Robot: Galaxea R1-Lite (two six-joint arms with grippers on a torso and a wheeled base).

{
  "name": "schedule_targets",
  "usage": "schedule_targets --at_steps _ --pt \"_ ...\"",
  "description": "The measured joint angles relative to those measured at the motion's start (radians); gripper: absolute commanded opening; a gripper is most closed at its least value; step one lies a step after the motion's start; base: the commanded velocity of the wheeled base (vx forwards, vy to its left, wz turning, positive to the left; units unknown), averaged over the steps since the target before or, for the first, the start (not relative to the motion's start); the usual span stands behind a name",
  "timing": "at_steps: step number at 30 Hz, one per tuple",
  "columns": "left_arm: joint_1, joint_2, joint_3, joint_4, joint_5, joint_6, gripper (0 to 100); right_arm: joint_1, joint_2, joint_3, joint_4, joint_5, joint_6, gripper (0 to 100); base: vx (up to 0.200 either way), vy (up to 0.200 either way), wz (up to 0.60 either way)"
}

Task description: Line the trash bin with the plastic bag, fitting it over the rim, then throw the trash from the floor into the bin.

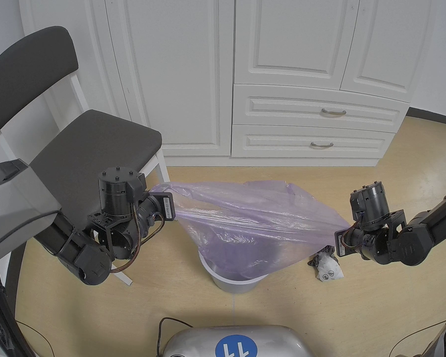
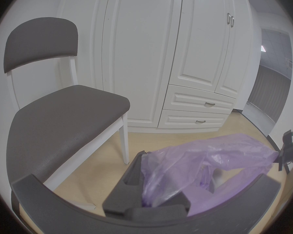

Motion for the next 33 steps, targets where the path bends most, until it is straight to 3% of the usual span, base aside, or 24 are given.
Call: schedule_targets --at_steps 14,22,29,33 --pt "0.020 0.004 0.018 -0.015 0.000 0.045 0 -0.003 -0.001 -0.001 0.048 0.000 0.000 0 0.000 0.000 0.00" --pt "0.013 0.021 0.019 -0.117 -0.001 0.047 0 0.003 -0.005 -0.003 0.034 -0.002 0.004 0 0.000 0.000 0.00" --pt "-0.007 0.040 0.037 -0.189 -0.026 0.048 0 0.023 -0.006 0.017 -0.054 0.005 0.004 0 0.000 0.000 0.00" --pt "-0.015 0.043 0.063 -0.251 -0.079 0.048 0 0.045 -0.007 0.052 -0.185 0.043 -0.004 0 0.000 0.000 0.00"
